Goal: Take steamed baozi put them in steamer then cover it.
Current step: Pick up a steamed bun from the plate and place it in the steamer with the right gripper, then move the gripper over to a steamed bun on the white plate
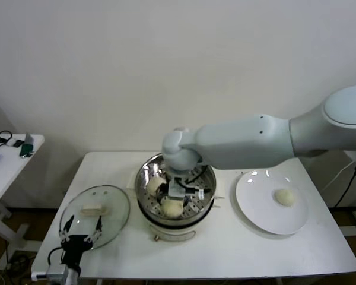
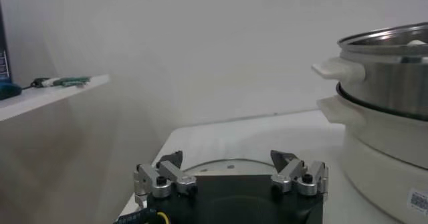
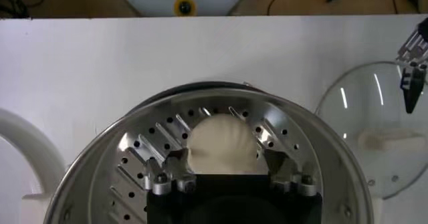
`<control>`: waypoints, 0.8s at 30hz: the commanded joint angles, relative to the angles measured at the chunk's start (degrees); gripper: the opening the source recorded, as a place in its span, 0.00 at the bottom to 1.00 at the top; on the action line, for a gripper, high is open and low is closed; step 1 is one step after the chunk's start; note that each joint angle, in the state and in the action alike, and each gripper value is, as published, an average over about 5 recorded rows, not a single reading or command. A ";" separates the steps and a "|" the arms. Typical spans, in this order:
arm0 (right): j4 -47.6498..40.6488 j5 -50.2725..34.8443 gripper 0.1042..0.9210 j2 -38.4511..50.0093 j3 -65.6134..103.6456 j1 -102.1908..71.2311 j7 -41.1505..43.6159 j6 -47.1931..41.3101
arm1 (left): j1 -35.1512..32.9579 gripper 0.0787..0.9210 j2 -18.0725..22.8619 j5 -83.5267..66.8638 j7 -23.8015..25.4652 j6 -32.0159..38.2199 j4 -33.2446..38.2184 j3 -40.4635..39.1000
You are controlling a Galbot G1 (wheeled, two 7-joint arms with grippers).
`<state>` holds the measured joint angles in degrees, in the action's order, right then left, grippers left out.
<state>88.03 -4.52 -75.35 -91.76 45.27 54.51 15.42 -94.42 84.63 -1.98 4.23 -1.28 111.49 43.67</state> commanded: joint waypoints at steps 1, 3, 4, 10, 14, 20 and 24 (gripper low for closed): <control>-3.57 -5.67 0.87 4.35 0.98 6.52 5.67 2.75 | -0.10 0.88 0.05 0.05 0.05 -0.07 0.40 0.03; -6.45 -11.13 0.88 8.57 0.57 9.70 7.95 1.46 | -0.20 0.88 0.02 0.03 0.08 -0.06 0.71 0.00; -8.00 -14.70 0.88 11.07 -0.68 11.41 8.86 0.20 | -0.26 0.88 -0.01 -0.01 0.12 0.00 0.83 -0.01; -16.15 -22.72 0.88 26.64 -16.79 17.95 9.80 -5.02 | -0.02 0.88 -0.02 -0.27 0.28 0.43 0.97 -0.46; -19.42 -17.39 0.88 35.79 -21.23 14.06 8.06 -7.96 | 0.40 0.88 0.39 -0.01 0.47 0.40 1.07 -0.96; -24.66 -9.36 0.88 43.19 -11.03 -2.46 6.62 -10.86 | 0.82 0.88 1.60 1.15 0.71 0.19 0.80 -1.41; -29.72 -6.09 0.88 42.40 -2.27 -13.24 5.74 -11.49 | 0.33 0.88 2.11 1.86 0.90 0.35 0.51 -1.41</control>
<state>67.26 -14.81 -42.66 -100.85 46.34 60.90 7.12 -93.98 86.23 -0.83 5.04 -0.96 112.17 42.34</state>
